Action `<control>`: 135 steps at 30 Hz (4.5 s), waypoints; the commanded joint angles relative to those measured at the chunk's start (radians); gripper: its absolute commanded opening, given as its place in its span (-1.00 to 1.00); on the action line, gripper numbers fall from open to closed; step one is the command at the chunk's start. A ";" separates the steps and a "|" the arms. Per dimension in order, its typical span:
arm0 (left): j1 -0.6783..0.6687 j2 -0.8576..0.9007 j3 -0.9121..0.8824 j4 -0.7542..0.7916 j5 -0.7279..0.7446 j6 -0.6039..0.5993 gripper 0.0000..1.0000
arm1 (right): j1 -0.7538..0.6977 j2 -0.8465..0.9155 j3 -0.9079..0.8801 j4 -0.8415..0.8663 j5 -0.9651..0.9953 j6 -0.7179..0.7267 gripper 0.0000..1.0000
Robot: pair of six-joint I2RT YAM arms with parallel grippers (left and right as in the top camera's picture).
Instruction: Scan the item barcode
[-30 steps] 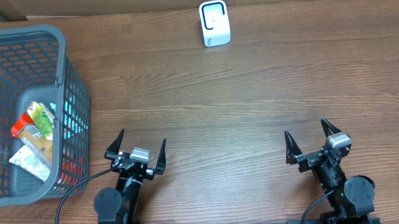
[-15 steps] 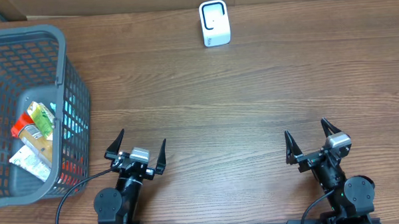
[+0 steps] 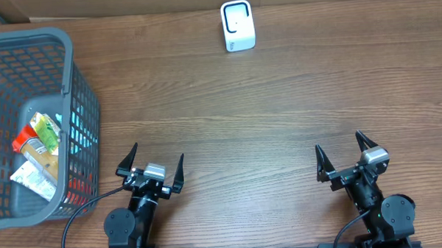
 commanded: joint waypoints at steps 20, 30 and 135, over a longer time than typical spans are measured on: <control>0.005 -0.006 -0.004 0.001 0.012 0.015 0.99 | 0.006 -0.011 -0.011 0.005 0.006 -0.008 1.00; 0.005 -0.006 -0.004 0.001 0.012 0.015 0.99 | 0.006 -0.011 -0.010 0.005 0.006 -0.008 1.00; 0.005 0.663 1.138 -0.796 0.111 -0.098 1.00 | 0.006 0.523 0.964 -0.658 -0.210 0.090 1.00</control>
